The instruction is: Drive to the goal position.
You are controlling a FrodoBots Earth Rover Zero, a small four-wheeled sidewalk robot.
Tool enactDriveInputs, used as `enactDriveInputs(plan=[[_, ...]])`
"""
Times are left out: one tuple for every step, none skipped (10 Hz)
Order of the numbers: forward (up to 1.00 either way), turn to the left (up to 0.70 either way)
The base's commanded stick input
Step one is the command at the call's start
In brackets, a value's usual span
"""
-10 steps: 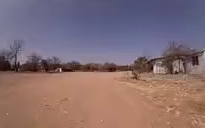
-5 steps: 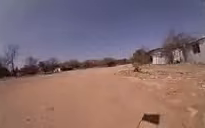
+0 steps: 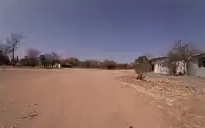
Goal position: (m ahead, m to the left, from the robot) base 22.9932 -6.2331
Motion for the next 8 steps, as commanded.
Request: enactDriveInputs(plan=[[1.00, 0.00], [1.00, 0.00], [1.00, 0.00], [1.00, 0.00], [1.00, 0.00], [1.00, 0.00], [1.00, 0.00], [1.00, 0.00]])
